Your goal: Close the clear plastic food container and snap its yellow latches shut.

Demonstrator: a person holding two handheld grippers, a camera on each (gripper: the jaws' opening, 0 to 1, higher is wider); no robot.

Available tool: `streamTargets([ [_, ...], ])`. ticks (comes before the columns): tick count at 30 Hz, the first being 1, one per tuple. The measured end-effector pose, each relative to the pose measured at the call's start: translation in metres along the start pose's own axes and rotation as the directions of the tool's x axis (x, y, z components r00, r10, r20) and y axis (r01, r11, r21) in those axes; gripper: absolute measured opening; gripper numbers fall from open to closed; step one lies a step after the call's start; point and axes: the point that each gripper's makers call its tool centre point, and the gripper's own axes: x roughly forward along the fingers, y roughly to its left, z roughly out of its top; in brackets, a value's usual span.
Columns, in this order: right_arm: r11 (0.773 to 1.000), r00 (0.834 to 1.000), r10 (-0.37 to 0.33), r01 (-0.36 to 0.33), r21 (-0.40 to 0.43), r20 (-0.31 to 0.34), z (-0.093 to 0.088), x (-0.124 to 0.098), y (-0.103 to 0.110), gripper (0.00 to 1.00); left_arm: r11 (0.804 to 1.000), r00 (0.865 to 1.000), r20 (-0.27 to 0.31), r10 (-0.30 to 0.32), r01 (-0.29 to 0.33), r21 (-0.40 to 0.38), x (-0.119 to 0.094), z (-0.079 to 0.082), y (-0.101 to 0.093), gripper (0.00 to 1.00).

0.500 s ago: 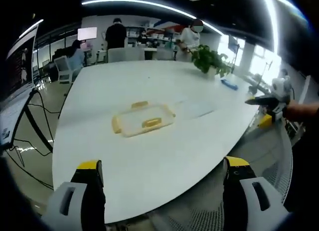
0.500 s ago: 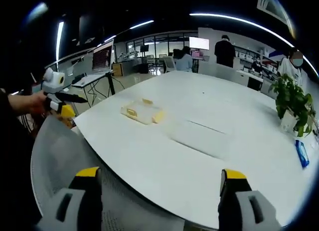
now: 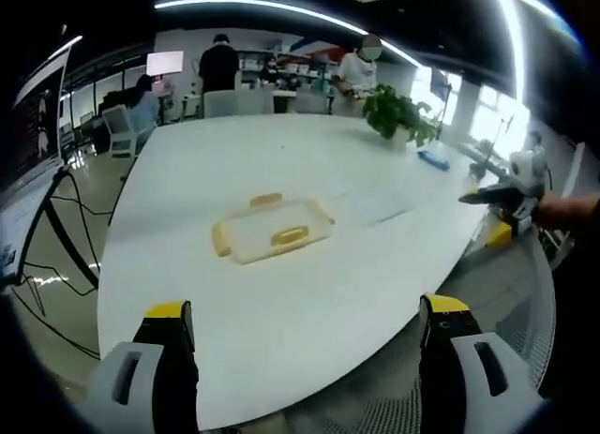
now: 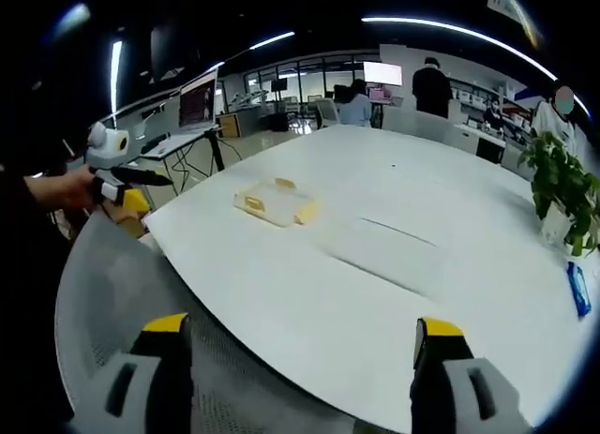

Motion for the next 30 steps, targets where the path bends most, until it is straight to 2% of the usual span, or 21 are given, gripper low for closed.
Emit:
streamTargets([
  [12, 1.000, 0.999, 0.028, -0.028, 0.005, -0.024, -0.003, 0.007, 0.002, 1.00, 1.000, 1.000, 0.004, -0.018, 0.018, -0.016, 0.008, 0.002, 0.005, 0.99],
  [16, 1.000, 0.999, -0.002, 0.002, 0.004, -0.044, -0.003, 0.007, -0.001, 1.00, 1.000, 1.000, 0.001, -0.019, 0.019, -0.012, 0.009, 0.002, 0.009, 0.99],
  [21, 1.000, 0.999, -0.017, 0.017, 0.008, -0.029, 0.003, 0.008, 0.000, 1.00, 1.000, 1.000, -0.020, -0.008, 0.008, 0.010, 0.012, -0.006, 0.014, 0.97],
  [25, 1.000, 0.999, -0.027, 0.027, -0.005, -0.034, 0.002, 0.008, -0.001, 1.00, 1.000, 1.000, -0.016, -0.013, 0.014, 0.016, 0.012, -0.006, 0.014, 0.98],
  [26, 1.000, 0.999, -0.029, 0.029, -0.002, -0.032, 0.002, 0.008, -0.002, 1.00, 1.000, 1.000, -0.014, -0.018, 0.017, -0.010, 0.011, -0.006, 0.015, 0.97],
  [28, 0.999, 0.999, -0.034, 0.034, 0.002, -0.029, 0.002, 0.008, -0.002, 1.00, 0.995, 0.999, 0.033, -0.029, 0.032, -0.095, 0.011, 0.003, 0.015, 0.97],
  [30, 0.999, 0.999, -0.039, 0.040, 0.011, -0.037, 0.003, 0.008, -0.002, 1.00, 0.997, 0.999, 0.022, -0.023, 0.025, -0.078, 0.011, 0.001, 0.019, 0.97],
])
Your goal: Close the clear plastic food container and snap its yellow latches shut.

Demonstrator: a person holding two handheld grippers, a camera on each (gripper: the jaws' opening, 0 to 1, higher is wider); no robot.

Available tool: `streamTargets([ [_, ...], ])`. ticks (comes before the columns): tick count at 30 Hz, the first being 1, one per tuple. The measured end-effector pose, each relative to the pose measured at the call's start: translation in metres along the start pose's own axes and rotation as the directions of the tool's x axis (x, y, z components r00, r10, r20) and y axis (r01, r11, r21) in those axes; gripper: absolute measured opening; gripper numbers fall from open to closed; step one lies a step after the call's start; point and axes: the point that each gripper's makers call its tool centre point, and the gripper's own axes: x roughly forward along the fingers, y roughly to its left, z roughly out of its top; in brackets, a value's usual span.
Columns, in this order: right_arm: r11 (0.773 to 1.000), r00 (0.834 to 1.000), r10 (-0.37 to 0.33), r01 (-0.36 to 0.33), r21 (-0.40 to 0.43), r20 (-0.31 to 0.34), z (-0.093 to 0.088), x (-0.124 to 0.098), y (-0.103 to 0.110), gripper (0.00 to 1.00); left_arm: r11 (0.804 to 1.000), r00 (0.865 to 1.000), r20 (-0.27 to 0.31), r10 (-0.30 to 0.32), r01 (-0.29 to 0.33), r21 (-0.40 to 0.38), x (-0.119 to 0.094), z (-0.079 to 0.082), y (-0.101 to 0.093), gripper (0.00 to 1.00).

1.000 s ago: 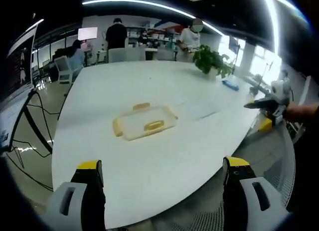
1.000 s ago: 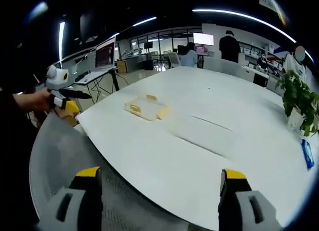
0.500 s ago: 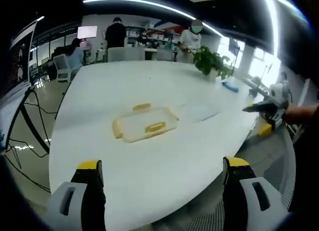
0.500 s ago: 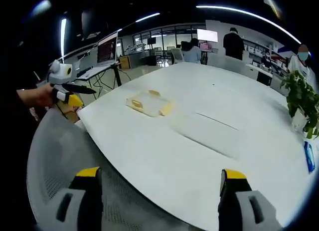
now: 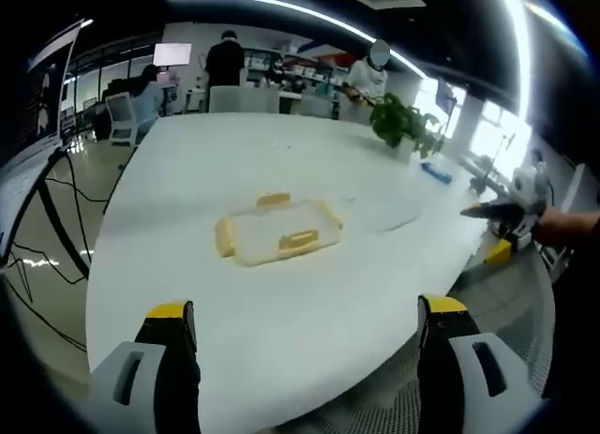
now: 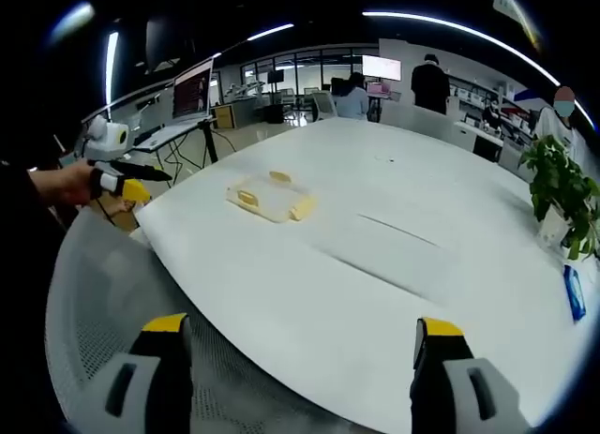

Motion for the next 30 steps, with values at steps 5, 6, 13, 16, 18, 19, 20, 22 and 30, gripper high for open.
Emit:
streamTargets([
  [5, 1.000, 1.000, 0.000, 0.000, 0.027, 0.001, 0.004, -0.001, 0.002, 1.00, 0.999, 1.000, -0.024, 0.007, -0.007, 0.037, 0.001, -0.004, 0.004, 0.97],
  [6, 1.000, 1.000, -0.001, 0.001, 0.024, 0.000, 0.004, -0.001, 0.003, 1.00, 0.999, 1.000, -0.025, 0.006, -0.005, 0.039, 0.001, -0.004, 0.004, 0.97],
  [13, 1.000, 1.000, 0.000, 0.000, 0.016, -0.009, 0.001, 0.002, 0.003, 1.00, 0.997, 0.999, -0.042, -0.002, 0.005, 0.078, 0.001, -0.010, 0.001, 0.97],
  [16, 1.000, 1.000, -0.004, 0.004, 0.015, -0.019, -0.002, 0.003, 0.004, 1.00, 0.997, 0.999, -0.046, -0.009, 0.012, 0.079, 0.001, -0.013, 0.000, 0.97],
  [18, 1.000, 1.000, 0.000, 0.001, 0.013, -0.024, -0.002, 0.004, 0.006, 1.00, 0.996, 0.998, -0.055, -0.013, 0.018, 0.085, 0.002, -0.015, 0.000, 0.97],
  [19, 1.000, 1.000, 0.001, -0.001, 0.011, -0.027, -0.003, 0.005, 0.007, 1.00, 0.996, 0.998, -0.057, -0.014, 0.019, 0.085, 0.002, -0.016, 0.000, 0.97],
  [20, 1.000, 0.999, 0.000, 0.000, 0.006, -0.035, -0.003, 0.006, 0.007, 1.00, 0.996, 0.998, -0.059, -0.014, 0.019, 0.085, 0.002, -0.017, 0.001, 0.97],
  [22, 1.000, 0.999, -0.002, 0.002, 0.000, -0.049, -0.005, 0.007, 0.008, 1.00, 0.996, 0.998, -0.064, -0.013, 0.019, 0.087, 0.002, -0.019, 0.002, 0.97],
  [30, 0.999, 1.000, 0.008, -0.009, -0.038, -0.023, 0.009, 0.010, 0.021, 1.00, 0.996, 0.997, -0.072, -0.032, 0.037, 0.079, 0.001, -0.027, 0.002, 0.95],
])
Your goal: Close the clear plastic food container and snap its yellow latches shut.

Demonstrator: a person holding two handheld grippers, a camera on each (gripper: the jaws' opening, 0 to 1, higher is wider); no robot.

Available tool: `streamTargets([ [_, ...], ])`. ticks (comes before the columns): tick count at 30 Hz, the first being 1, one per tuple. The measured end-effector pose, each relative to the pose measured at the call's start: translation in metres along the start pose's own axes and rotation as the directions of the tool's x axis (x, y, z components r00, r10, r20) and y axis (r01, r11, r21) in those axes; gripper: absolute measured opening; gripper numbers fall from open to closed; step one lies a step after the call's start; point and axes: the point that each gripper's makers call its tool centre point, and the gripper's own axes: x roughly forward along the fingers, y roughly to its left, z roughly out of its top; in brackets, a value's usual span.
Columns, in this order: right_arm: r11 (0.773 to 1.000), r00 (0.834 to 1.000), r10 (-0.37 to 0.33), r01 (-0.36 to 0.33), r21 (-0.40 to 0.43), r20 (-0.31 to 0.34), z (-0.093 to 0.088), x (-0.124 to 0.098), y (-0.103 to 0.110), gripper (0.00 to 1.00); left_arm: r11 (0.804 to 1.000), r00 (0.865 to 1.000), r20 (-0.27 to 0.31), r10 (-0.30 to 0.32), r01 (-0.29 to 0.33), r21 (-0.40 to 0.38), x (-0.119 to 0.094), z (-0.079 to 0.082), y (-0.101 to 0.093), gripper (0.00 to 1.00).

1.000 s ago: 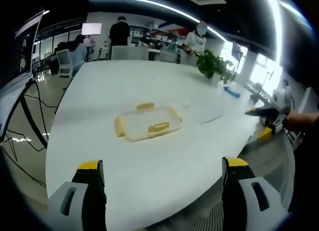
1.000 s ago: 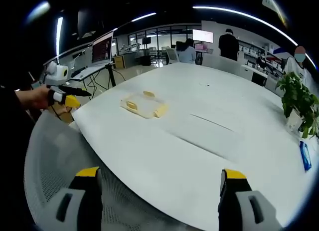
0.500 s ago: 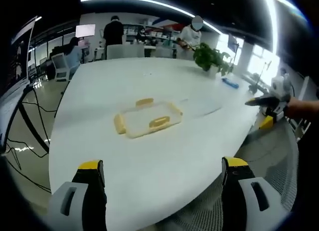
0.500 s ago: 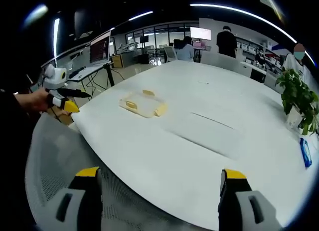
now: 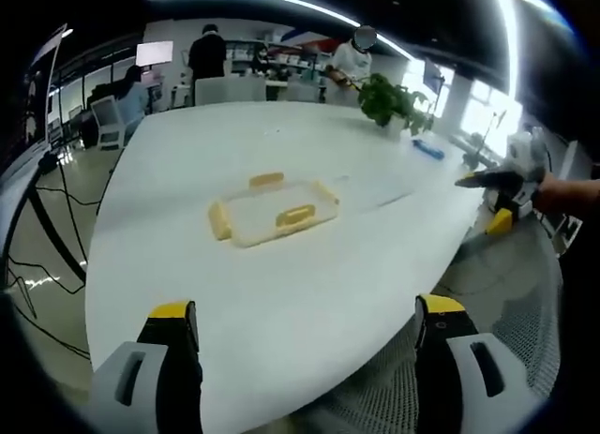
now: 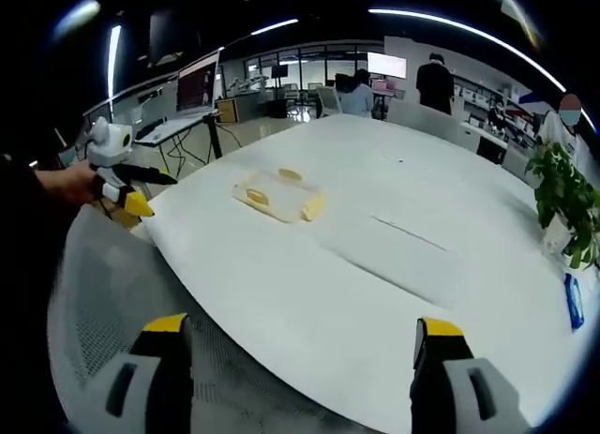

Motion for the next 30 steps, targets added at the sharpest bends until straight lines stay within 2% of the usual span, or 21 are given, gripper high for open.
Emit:
streamTargets([
  [6, 0.999, 1.000, 0.002, -0.002, -0.036, -0.026, 0.002, 0.005, 0.007, 1.00, 1.000, 1.000, 0.011, -0.026, 0.026, 0.002, 0.001, -0.001, 0.000, 0.93],
  [13, 1.000, 1.000, 0.012, -0.012, -0.002, -0.002, 0.014, 0.006, 0.020, 1.00, 0.999, 0.999, 0.011, -0.051, 0.051, 0.017, -0.003, -0.001, 0.009, 0.93],
  [22, 1.000, 1.000, -0.012, 0.012, 0.016, 0.005, 0.023, 0.021, 0.036, 1.00, 0.997, 0.998, 0.008, -0.070, 0.070, 0.031, -0.005, -0.006, 0.023, 0.91],
  [30, 1.000, 0.999, -0.024, 0.024, -0.017, -0.030, 0.026, 0.032, 0.043, 1.00, 0.995, 0.997, 0.009, -0.081, 0.080, 0.055, -0.004, -0.005, 0.035, 0.89],
])
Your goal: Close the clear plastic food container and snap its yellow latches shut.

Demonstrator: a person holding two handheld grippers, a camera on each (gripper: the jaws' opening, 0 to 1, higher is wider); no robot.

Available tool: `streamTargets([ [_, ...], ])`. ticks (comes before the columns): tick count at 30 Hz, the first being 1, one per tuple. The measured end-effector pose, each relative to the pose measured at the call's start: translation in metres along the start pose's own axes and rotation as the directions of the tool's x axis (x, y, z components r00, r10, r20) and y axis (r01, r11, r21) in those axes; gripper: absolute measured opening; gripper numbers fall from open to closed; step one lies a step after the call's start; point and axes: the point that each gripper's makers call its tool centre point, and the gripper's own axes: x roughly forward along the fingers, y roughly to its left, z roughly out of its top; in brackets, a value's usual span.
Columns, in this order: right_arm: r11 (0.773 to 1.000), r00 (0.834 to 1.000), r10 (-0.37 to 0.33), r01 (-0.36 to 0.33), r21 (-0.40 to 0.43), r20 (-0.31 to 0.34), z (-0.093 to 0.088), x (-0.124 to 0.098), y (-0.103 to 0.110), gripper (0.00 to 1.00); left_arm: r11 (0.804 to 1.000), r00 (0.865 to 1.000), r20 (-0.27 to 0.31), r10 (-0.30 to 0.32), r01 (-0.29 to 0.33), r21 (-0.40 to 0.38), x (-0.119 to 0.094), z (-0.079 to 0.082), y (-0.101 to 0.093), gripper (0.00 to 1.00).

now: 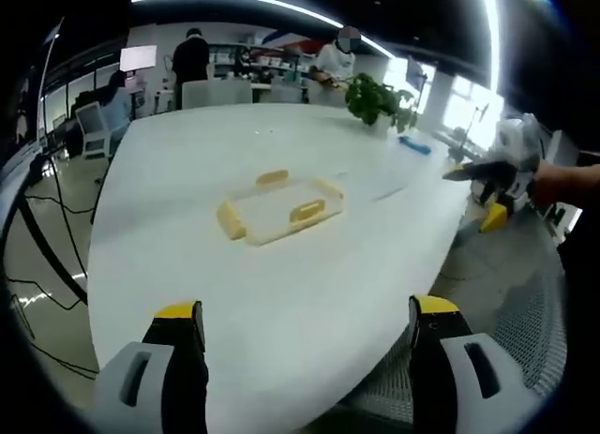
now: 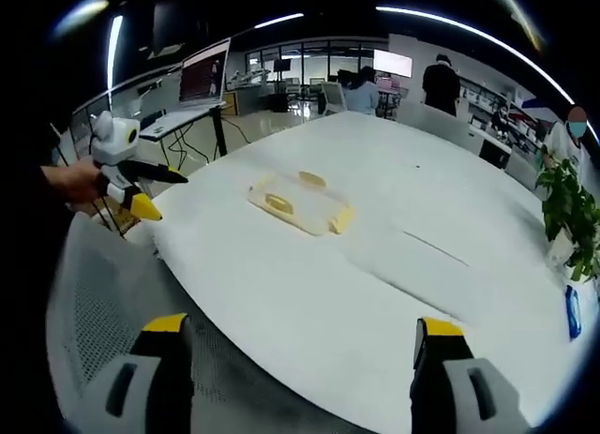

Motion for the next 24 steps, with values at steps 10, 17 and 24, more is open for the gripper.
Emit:
streamTargets([
  [10, 0.998, 1.000, -0.017, 0.017, -0.064, 0.002, 0.020, 0.000, 0.001, 0.97, 1.000, 1.000, 0.013, -0.006, 0.005, 0.020, 0.003, 0.001, 0.003, 0.91],
  [17, 0.994, 1.000, 0.011, -0.010, -0.109, 0.014, 0.038, 0.013, -0.008, 0.96, 1.000, 1.000, 0.004, 0.018, -0.018, 0.001, 0.007, -0.001, 0.007, 0.91],
  [24, 0.991, 0.998, 0.055, -0.054, -0.126, 0.009, 0.048, 0.028, -0.021, 0.96, 0.999, 0.998, -0.031, 0.050, -0.050, -0.003, 0.008, 0.000, 0.018, 0.90],
])
